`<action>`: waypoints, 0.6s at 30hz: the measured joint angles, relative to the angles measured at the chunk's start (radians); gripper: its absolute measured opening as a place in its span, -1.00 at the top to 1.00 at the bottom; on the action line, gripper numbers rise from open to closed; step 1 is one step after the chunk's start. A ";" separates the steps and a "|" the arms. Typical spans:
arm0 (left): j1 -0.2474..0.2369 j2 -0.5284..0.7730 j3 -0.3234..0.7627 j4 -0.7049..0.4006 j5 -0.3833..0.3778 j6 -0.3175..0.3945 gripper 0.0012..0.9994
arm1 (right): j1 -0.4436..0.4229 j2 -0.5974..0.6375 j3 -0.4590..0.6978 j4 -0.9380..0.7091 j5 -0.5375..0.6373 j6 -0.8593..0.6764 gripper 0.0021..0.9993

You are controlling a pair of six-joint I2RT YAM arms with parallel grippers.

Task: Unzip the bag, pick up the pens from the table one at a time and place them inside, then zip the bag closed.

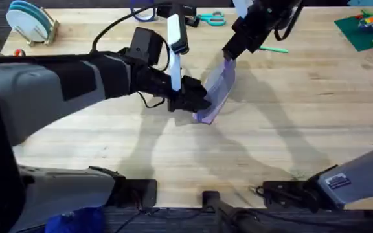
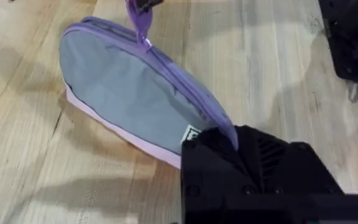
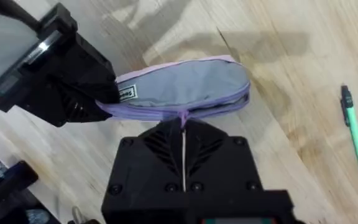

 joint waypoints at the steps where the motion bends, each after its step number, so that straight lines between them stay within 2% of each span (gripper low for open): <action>1: 0.000 0.000 0.000 0.000 0.000 0.000 0.92 | 0.000 0.000 0.000 -0.001 0.000 0.000 0.95; 12: 0.000 0.000 0.000 0.000 0.000 0.000 0.92 | 0.003 -0.005 -0.001 -0.016 -0.046 0.000 0.94; 18: 0.000 0.000 0.000 -0.001 0.000 0.000 0.92 | 0.046 -0.039 -0.004 -0.033 -0.051 0.000 0.94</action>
